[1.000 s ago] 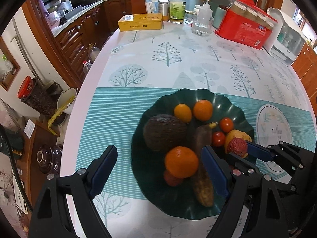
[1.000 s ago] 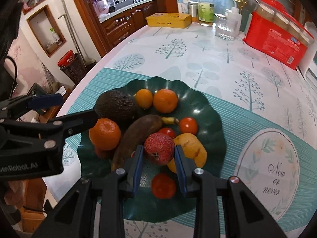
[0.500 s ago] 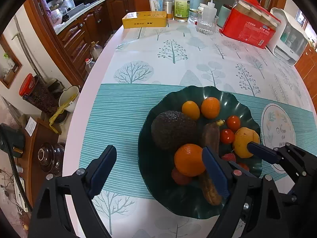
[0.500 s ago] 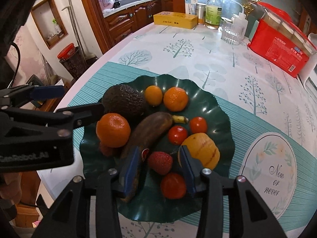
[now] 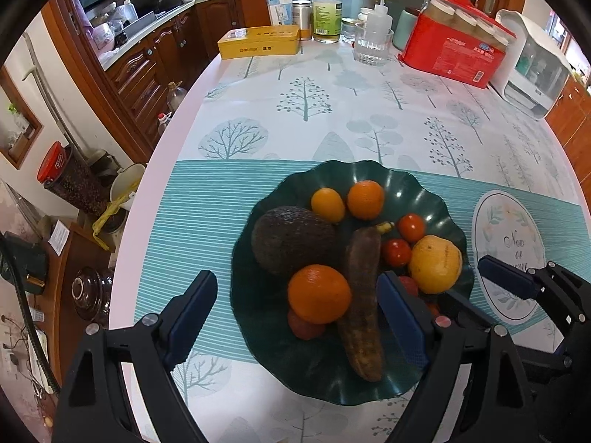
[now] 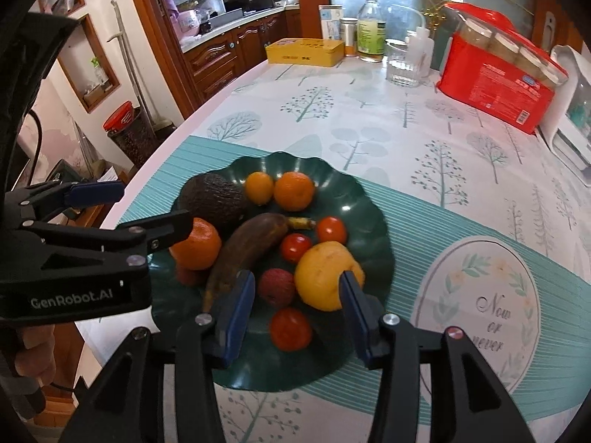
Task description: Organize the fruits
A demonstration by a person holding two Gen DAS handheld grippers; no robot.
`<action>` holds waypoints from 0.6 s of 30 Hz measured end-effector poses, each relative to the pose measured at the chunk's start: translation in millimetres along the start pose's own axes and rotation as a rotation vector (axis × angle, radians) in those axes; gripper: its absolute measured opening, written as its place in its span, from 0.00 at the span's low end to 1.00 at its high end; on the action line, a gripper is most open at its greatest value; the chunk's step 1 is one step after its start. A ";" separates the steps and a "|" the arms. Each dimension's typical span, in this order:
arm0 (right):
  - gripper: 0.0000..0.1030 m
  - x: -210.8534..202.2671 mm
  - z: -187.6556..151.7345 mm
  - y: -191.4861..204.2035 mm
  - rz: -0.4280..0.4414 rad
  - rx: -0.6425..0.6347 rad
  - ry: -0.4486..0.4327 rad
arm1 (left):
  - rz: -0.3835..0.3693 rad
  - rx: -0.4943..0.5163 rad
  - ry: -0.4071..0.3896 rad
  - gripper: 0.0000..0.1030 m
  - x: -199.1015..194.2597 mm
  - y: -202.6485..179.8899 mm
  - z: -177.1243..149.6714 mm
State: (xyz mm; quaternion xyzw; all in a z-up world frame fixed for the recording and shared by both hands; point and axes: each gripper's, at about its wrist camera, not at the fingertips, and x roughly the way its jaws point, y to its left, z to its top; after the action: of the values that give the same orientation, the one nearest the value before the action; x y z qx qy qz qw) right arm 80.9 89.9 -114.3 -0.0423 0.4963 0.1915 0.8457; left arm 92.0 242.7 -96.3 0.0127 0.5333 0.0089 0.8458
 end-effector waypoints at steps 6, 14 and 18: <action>0.46 -10.6 -12.9 -26.6 -0.023 0.059 0.009 | -0.011 0.013 0.021 0.85 -3.0 -23.2 -8.1; 0.46 -40.2 -37.7 -72.8 -0.077 0.179 0.052 | -0.061 0.067 0.019 0.85 -20.5 -78.8 -18.5; 0.46 -63.7 -48.1 -101.5 -0.097 0.269 0.067 | -0.092 0.083 0.004 0.85 -35.8 -104.6 -19.3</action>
State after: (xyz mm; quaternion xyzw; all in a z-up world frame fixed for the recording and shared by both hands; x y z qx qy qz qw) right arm 50.7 -34.4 -96.0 0.0412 0.5430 0.0807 0.8349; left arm 59.2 137.3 -75.5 0.0232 0.5349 -0.0524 0.8430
